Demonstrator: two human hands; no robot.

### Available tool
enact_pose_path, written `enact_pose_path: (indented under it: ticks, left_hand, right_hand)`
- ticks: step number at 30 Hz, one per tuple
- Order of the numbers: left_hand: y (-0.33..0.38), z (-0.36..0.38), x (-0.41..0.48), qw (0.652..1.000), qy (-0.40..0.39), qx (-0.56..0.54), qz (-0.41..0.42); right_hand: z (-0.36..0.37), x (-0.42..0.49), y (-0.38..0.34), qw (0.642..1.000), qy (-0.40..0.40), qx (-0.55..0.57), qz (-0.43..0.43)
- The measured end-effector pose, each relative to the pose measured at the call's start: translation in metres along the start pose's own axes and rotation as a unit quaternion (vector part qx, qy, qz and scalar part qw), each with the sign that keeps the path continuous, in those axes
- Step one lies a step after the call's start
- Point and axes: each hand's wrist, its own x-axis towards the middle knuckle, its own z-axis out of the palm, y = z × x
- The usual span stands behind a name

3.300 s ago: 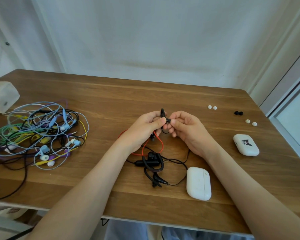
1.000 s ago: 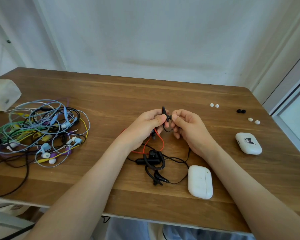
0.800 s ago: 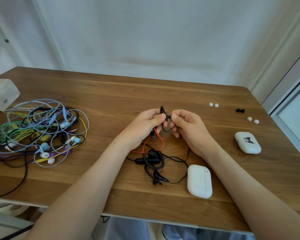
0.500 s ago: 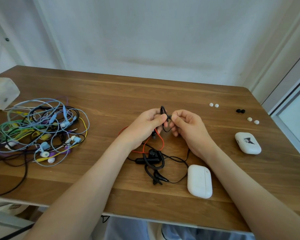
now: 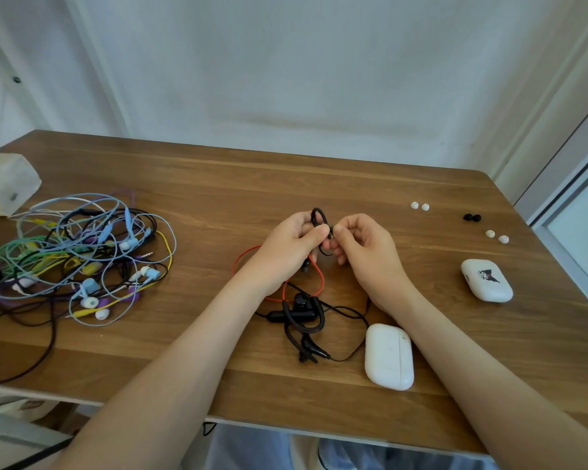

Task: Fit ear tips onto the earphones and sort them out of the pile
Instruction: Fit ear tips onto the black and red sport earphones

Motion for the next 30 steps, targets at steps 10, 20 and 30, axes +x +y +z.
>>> enact_pose_path:
  ticks: [10, 20, 30]
  left_hand:
    - [0.001, 0.002, -0.002, 0.999, 0.015, 0.038, -0.001]
    - [0.004, -0.002, -0.003, 0.999, -0.005, -0.030, -0.009]
    - [0.006, -0.005, -0.004, 0.998, -0.036, -0.059, -0.015]
  right_hand:
    - [-0.001, -0.001, -0.001, 1.000, -0.001, -0.010, -0.013]
    - [-0.001, 0.000, -0.002, 0.998, -0.048, 0.035, -0.023]
    - [-0.011, 0.006, 0.001, 0.988, -0.085, 0.123, -0.032]
